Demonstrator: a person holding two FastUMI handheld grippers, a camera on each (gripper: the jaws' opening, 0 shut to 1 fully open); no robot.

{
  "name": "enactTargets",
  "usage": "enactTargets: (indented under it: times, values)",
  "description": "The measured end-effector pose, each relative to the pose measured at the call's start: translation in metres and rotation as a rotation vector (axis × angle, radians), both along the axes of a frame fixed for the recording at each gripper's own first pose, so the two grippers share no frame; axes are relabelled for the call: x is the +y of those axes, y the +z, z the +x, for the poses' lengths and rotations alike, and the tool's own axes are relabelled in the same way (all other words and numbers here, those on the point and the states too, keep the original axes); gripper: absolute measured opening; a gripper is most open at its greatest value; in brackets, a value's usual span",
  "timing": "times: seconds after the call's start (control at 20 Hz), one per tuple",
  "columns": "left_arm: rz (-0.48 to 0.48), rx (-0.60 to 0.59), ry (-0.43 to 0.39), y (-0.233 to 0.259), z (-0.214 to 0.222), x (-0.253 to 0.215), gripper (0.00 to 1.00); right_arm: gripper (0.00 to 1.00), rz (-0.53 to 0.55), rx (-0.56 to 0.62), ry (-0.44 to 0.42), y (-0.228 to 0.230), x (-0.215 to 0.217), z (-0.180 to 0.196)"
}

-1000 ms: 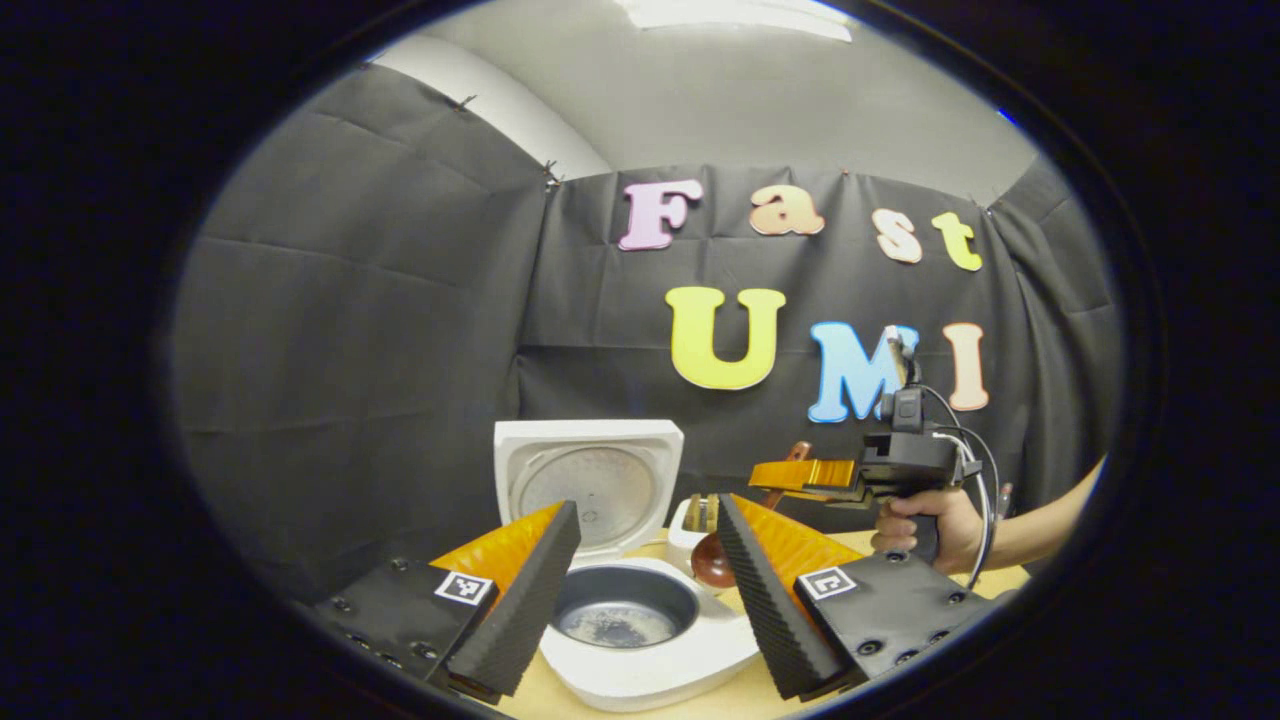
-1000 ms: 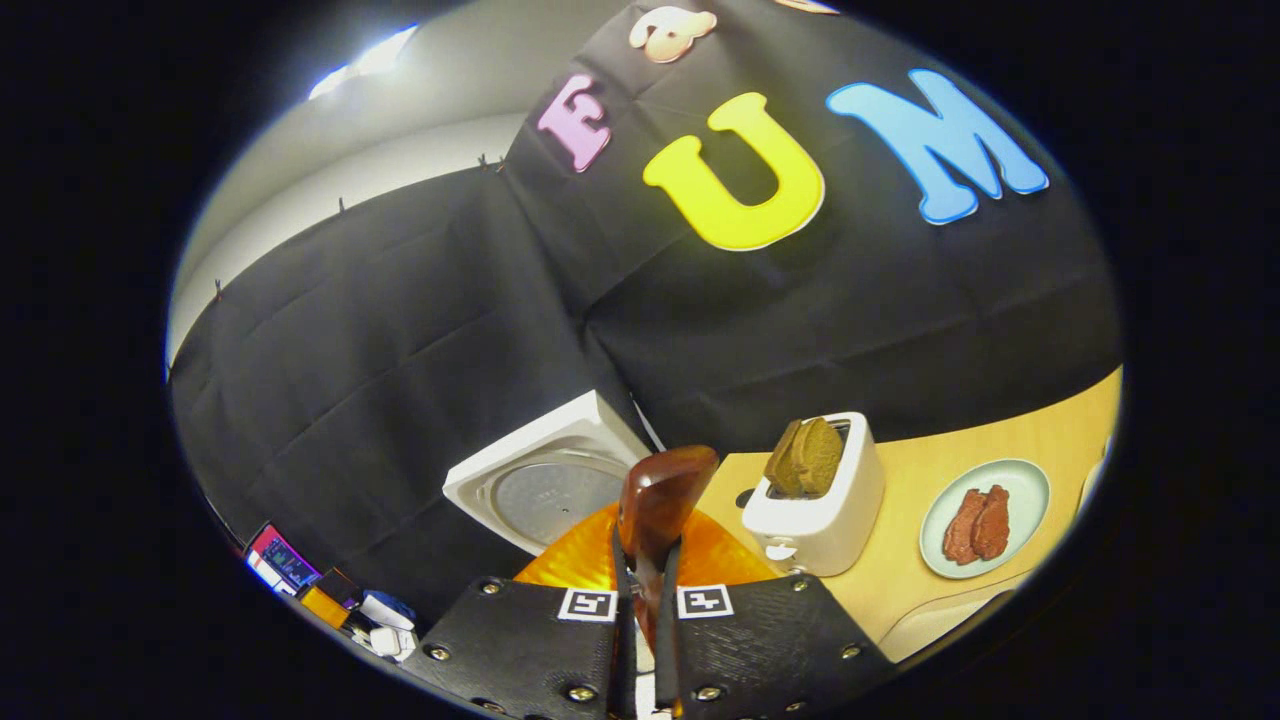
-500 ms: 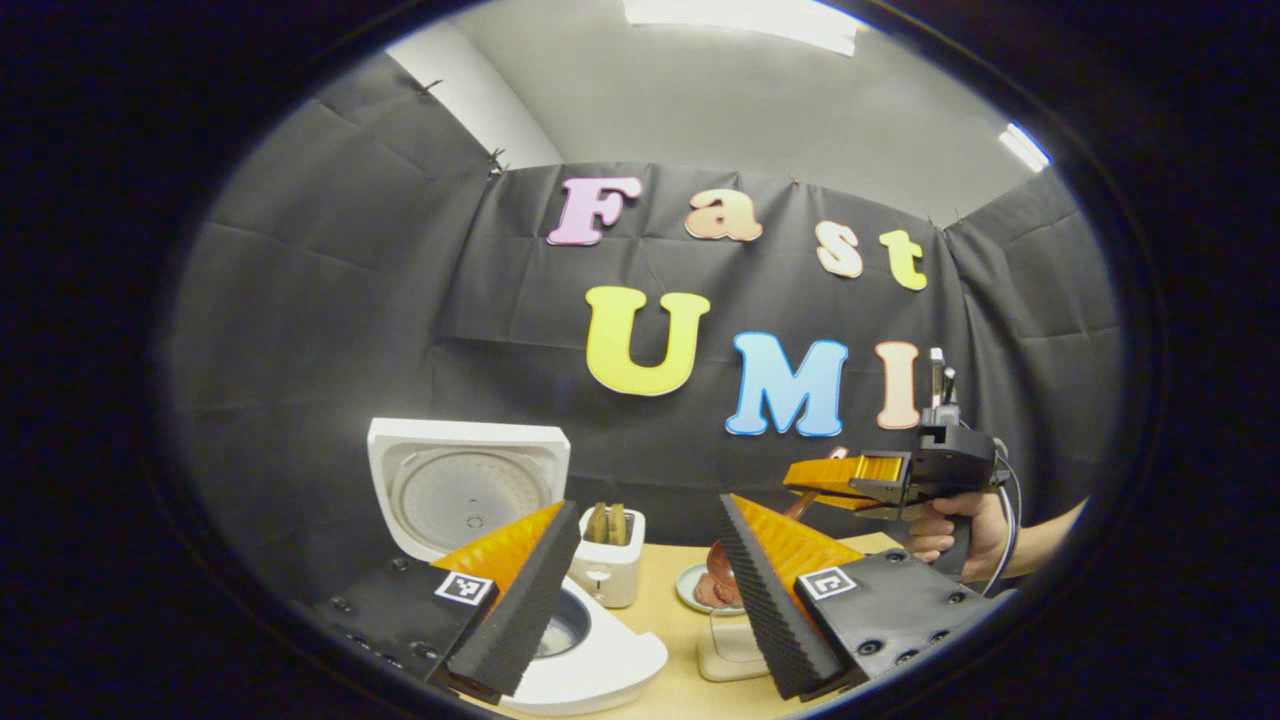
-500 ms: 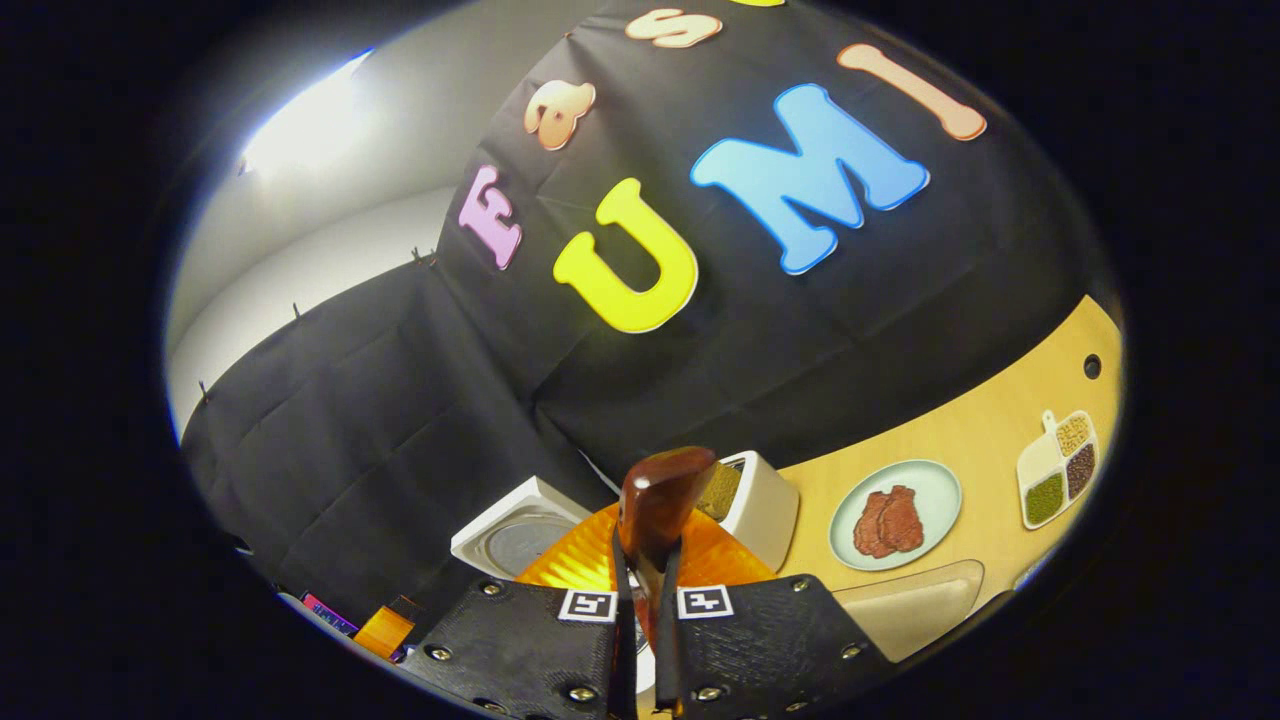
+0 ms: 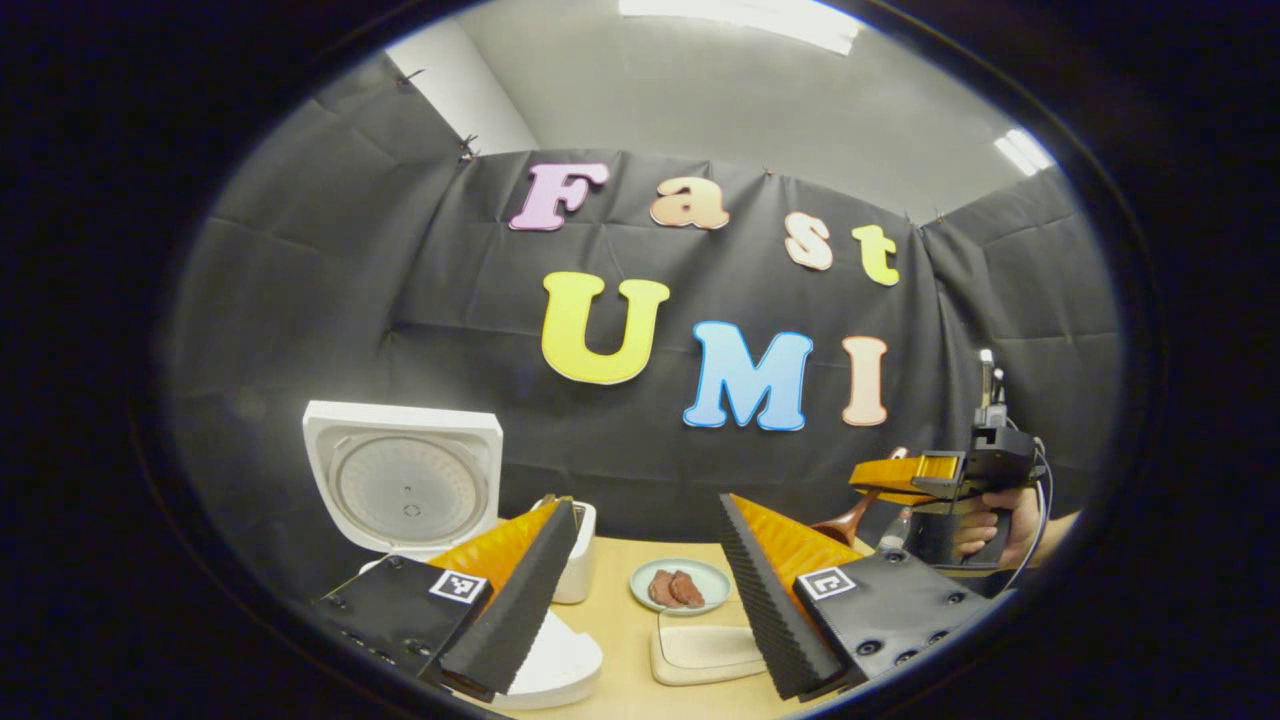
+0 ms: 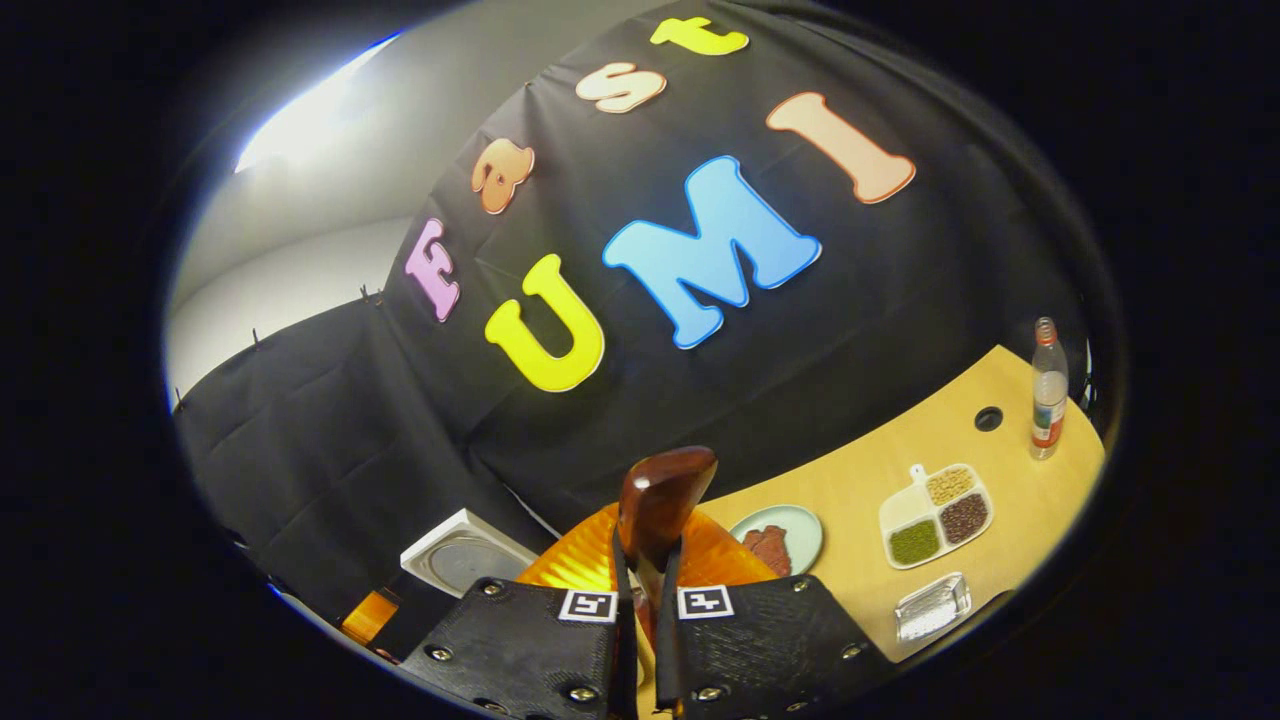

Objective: Close the left gripper, press the button to open the rice cooker; take a wooden spoon from the chopstick holder with the right hand, scoop a spoonful of rice and pour it into the rice cooker, then put the wooden spoon back into the chopstick holder.

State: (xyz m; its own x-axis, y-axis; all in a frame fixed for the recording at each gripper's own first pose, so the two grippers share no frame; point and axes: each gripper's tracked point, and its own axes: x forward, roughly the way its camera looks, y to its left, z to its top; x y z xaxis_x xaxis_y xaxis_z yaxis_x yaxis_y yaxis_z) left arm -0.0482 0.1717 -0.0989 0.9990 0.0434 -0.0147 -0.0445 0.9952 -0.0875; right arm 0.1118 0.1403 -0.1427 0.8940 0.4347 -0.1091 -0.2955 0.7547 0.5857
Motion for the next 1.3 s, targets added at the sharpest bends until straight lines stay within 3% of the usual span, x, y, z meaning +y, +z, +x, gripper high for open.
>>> enactTargets:
  times: [0.65, 1.05, 1.3]
  values:
    - [0.030, -0.005, -0.056, 0.004, 0.017, -0.037, 0.97, 0.07, -0.075, 0.089, -0.241, -0.046, -0.123, -0.004]
    - [0.116, 0.005, -0.053, 0.002, 0.018, -0.046, 0.96, 0.07, -0.207, 0.156, -0.315, -0.095, -0.154, -0.003]
    - [0.199, 0.007, -0.056, 0.010, 0.018, -0.052, 0.97, 0.07, -0.302, 0.213, -0.310, -0.141, -0.152, 0.005]
